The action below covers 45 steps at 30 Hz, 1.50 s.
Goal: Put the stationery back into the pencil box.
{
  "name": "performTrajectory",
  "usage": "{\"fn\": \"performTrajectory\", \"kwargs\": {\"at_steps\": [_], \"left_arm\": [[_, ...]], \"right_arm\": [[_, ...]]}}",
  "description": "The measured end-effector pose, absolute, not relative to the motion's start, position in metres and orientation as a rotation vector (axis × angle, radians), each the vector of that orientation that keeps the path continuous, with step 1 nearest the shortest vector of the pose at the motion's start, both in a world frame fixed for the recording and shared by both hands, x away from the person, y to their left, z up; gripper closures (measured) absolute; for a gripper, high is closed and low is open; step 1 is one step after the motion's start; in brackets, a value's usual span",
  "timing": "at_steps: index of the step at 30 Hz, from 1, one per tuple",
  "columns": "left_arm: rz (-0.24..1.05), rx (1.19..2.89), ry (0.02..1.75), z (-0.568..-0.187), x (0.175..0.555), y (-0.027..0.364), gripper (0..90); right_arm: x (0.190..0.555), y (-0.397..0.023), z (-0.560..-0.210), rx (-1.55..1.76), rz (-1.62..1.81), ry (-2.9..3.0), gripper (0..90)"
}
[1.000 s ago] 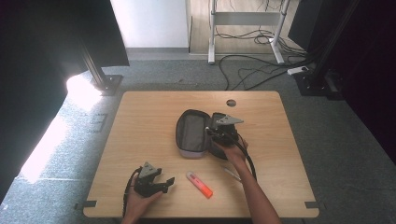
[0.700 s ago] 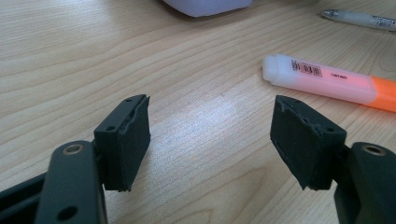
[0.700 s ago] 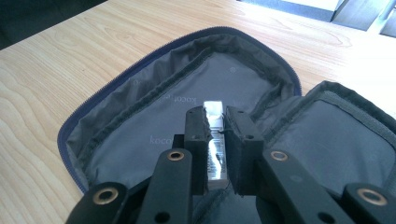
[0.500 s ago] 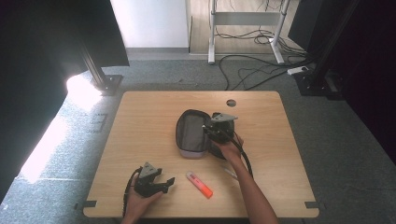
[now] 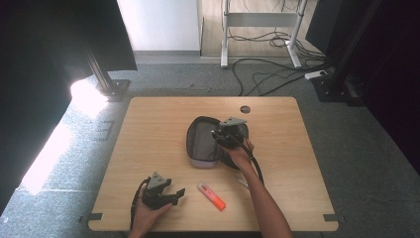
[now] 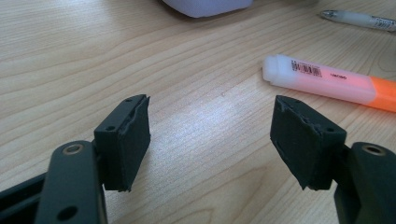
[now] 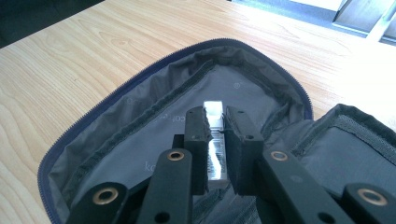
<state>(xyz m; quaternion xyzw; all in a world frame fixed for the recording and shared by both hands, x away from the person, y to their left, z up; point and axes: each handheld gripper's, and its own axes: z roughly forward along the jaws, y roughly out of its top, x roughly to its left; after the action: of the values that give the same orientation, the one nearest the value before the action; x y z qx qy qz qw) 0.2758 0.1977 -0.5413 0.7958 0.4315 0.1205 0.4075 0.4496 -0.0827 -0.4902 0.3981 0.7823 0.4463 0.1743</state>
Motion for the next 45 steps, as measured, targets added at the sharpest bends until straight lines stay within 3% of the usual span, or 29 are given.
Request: {"fn": "performTrajectory", "kwargs": {"at_steps": [27,45], "left_arm": [[0.303,2.003,1.091,-0.541,0.276,0.201,29.1],[0.301,2.000,1.098,-0.542,0.277,0.203,29.2]], "right_arm": [[0.490,-0.065,-0.488,1.133,1.226,2.244,78.2],[0.512,-0.060,-0.515,1.207,1.158,2.265,77.9]]}}
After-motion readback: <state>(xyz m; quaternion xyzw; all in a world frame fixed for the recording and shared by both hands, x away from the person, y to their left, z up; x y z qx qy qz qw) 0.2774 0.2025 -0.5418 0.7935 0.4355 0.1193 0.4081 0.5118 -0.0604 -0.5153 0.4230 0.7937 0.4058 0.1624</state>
